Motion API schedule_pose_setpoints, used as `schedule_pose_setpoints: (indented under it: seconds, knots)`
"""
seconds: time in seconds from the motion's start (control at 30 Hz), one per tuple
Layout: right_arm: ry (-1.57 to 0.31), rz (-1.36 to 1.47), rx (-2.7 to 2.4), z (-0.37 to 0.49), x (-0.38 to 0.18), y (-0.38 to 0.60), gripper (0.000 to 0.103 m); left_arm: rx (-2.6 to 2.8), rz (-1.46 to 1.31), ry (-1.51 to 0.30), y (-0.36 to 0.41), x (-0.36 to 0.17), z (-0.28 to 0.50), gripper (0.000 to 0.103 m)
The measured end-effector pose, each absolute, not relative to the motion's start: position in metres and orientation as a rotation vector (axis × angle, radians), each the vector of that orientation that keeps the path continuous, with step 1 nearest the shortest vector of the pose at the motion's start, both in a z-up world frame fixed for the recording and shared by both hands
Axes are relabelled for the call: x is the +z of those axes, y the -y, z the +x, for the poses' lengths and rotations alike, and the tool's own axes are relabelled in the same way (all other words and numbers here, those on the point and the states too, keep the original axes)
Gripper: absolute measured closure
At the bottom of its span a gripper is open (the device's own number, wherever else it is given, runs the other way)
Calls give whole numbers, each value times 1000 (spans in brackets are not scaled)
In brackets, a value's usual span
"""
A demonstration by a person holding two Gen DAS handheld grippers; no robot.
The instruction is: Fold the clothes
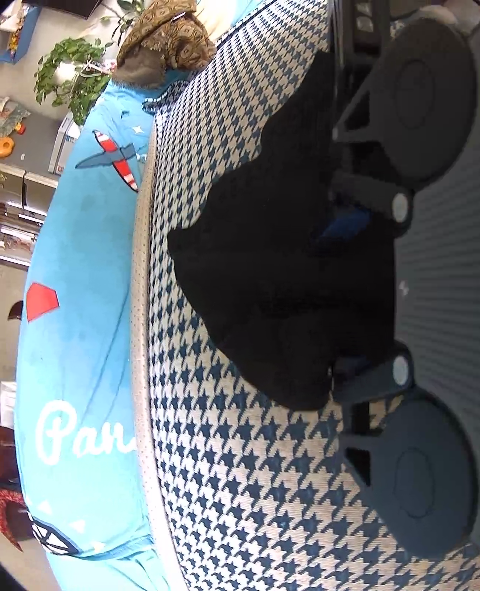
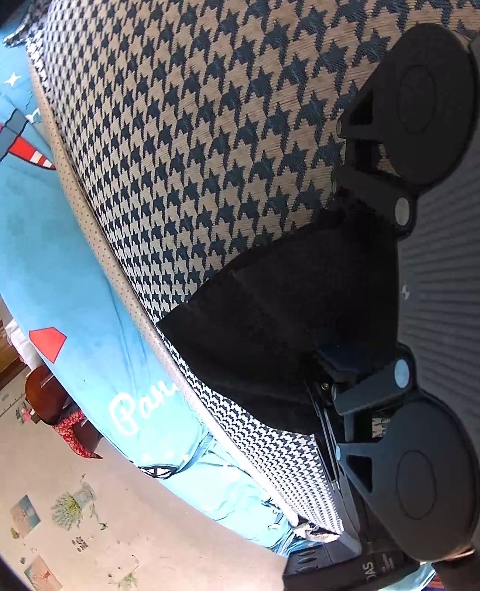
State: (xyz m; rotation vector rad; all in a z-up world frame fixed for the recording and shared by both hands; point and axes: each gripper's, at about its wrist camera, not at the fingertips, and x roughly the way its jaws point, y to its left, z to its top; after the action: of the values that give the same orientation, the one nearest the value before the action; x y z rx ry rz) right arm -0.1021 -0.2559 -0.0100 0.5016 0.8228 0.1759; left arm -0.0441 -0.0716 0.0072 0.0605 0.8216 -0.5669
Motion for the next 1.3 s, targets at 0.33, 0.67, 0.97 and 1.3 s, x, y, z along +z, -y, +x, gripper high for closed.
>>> schedule_pose_setpoints:
  seconds: [0.33,0.67,0.97,1.3]
  knots:
    - [-734,286,180,-109,12,232,72,-457,221,-676,85,27,-75,76]
    - [-662,208,234,-112,29,209,73,-353,261,-589,74,49,-89,76]
    - [-617,191,263,-111,43,189,73,-292,235,-578,56,64,-90,76]
    - [-574,170,311,-114,57,168,73,-240,229,-540,32,79,-99,76]
